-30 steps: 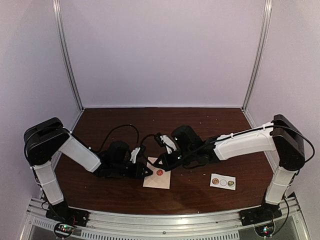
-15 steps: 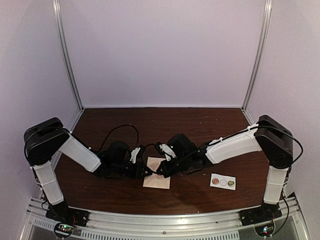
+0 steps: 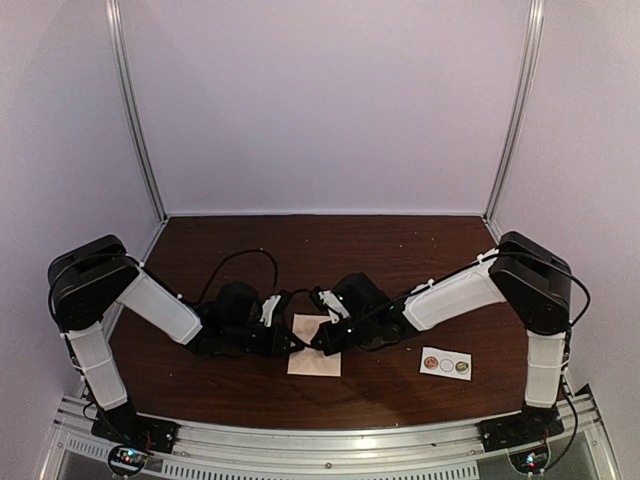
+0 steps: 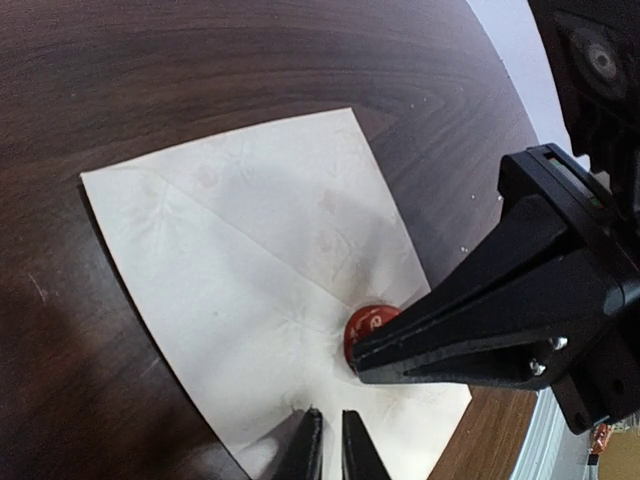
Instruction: Place the letter into the envelope and seal it
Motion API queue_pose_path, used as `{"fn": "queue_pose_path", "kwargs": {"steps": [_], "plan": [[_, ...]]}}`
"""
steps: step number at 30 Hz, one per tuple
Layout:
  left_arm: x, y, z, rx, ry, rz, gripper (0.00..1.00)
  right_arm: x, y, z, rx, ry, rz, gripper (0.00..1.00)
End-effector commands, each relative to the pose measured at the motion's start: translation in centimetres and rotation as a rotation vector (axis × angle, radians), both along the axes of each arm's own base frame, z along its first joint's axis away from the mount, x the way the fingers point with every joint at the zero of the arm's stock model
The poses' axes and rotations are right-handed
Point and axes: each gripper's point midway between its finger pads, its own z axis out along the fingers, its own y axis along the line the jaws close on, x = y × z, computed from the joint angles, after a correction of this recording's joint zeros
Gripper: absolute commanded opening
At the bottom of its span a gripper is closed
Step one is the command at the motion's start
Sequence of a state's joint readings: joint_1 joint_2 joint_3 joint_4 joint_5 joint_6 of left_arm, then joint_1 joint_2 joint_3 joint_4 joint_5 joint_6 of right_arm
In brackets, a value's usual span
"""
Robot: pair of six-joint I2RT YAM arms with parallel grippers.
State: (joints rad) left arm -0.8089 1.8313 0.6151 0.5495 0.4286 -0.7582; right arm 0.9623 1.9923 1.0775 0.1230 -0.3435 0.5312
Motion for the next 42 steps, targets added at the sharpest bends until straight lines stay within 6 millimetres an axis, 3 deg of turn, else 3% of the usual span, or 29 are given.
{"fn": "queue_pose_path", "kwargs": {"steps": [1,7,12,18,24,33,39,42], "plan": [[-2.4,1.8,-3.7,0.123,0.111,-0.010,0.10,0.5,-1.4,-3.3,-0.075,0.047,-0.059,0.00],[-2.3,2.0,-3.9,0.134,0.112,-0.001,0.10,0.2,-2.2,-3.3,-0.081,0.065,-0.079,0.00],[-2.4,2.3,-4.2,0.150,0.118,0.008,0.10,0.4,-4.1,-3.1,-0.085,0.069,-0.128,0.00],[-2.4,2.5,-4.4,0.155,0.123,0.012,0.09,0.6,-6.1,-4.3,-0.111,0.098,-0.170,0.00],[-2.3,2.3,-4.2,0.150,0.118,0.012,0.09,0.0,-5.6,-4.2,-0.091,0.109,-0.129,0.00],[-2.2,2.1,-4.0,0.149,0.114,0.007,0.09,-0.9,-3.9,-2.0,-0.058,0.080,-0.072,0.00],[-2.2,2.1,-4.1,0.149,0.115,0.006,0.09,-0.5,-2.6,3.0,0.053,0.037,-0.057,0.00],[-2.1,2.1,-4.0,0.148,0.113,0.007,0.09,-0.5,-1.4,4.4,0.111,0.037,-0.028,0.00]]}}
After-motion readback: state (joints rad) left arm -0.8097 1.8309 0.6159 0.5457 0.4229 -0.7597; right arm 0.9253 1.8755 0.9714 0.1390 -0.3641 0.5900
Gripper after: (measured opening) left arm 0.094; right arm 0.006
